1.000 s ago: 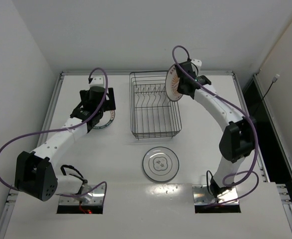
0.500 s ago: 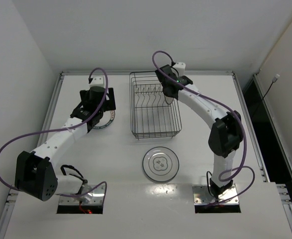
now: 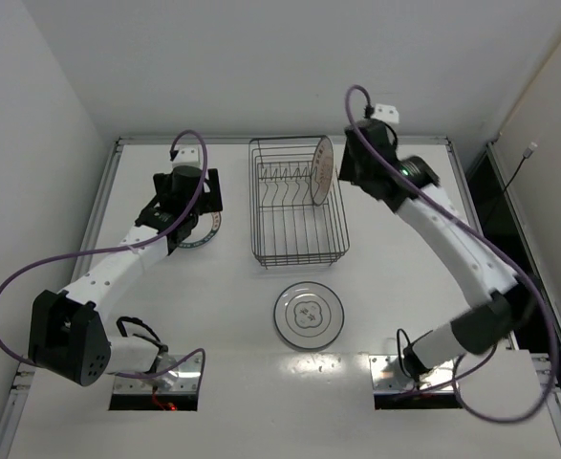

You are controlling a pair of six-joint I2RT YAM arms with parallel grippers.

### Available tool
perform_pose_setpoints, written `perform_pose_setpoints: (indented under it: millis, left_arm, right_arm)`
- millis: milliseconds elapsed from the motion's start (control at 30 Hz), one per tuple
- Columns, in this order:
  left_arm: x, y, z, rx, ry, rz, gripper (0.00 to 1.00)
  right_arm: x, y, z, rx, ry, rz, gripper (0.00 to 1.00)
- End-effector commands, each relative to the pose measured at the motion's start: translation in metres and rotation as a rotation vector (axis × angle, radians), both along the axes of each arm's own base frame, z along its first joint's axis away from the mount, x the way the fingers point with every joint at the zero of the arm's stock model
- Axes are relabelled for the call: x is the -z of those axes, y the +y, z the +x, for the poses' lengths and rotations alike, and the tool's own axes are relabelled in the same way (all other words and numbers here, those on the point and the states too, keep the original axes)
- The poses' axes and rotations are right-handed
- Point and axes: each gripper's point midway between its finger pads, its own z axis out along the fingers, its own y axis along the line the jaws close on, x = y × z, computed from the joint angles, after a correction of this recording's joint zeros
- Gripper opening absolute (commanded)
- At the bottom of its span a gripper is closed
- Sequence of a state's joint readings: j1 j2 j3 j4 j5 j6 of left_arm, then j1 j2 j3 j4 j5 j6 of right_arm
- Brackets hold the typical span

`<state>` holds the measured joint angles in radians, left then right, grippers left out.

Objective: Load the plates into the dish rack

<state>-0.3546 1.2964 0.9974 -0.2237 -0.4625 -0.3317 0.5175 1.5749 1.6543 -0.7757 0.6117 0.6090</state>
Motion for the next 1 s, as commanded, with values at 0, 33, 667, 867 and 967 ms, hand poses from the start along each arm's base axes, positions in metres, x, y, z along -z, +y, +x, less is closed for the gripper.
perform_pose_setpoints:
  millis: [0,33,667,867,967]
  left_arm:
    - [-0.014,-0.005,0.007,-0.004,-0.04,-0.022,0.92]
    - [-0.014,-0.005,0.007,-0.004,-0.04,-0.022,0.92]
    - [-0.014,-0.003,0.007,-0.012,-0.041,-0.018,0.92]
    - [-0.014,-0.003,0.007,-0.012,-0.041,-0.018,0.92]
    - [-0.014,-0.003,0.007,-0.012,-0.041,-0.018,0.92]
  right_arm:
    - [-0.005,-0.003,-0.053,-0.167,-0.003,0.104,0.48]
    - [0.014,0.003,-0.086,-0.269,0.032,0.179,0.5]
    - [0.292,0.029,-0.27,-0.12,0.505,0.977,0.55]
    - [0.311,0.028,-0.278,-0.089,0.557,0.976,0.44]
    - [0.319,0.027,-0.284,-0.064,0.61,0.954,0.22]
